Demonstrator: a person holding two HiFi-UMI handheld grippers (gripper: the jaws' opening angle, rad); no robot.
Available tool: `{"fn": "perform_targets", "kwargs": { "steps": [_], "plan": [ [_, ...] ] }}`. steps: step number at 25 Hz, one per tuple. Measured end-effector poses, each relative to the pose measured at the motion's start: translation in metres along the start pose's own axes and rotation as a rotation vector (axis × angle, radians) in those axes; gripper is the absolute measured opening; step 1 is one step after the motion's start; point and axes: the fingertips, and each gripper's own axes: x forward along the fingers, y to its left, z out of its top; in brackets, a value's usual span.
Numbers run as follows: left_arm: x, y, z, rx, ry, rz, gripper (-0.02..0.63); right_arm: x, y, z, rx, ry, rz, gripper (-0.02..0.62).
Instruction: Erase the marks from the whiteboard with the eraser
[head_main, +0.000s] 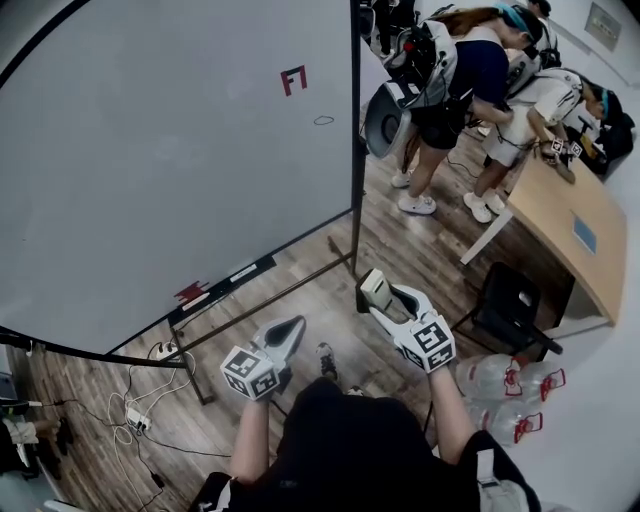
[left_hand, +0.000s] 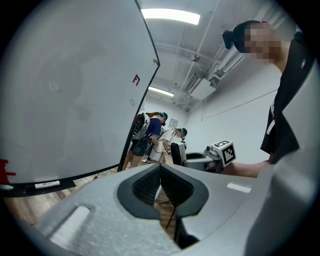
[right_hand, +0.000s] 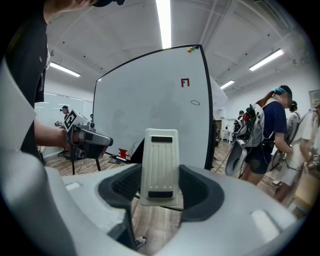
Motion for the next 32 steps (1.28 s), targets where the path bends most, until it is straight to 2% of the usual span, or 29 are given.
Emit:
{"fn": "perform_targets", "kwargs": {
  "steps": [9, 18, 32],
  "plan": [
    [0.041, 0.054, 0.019, -0.009, 0.011, -0.034, 0.011, 0.046, -0.038, 0.006, 0.013, 0.026, -0.030, 0.239],
    [0.081, 0.110, 0.050, 0.003, 0.006, -0.081, 0.011, 0.097, -0.082, 0.035, 0.005, 0.013, -0.081, 0.239],
    [0.108, 0.173, 0.077, 0.018, 0.025, -0.150, 0.011, 0.155, -0.108, 0.063, 0.012, 0.000, -0.135, 0.239]
  ]
}}
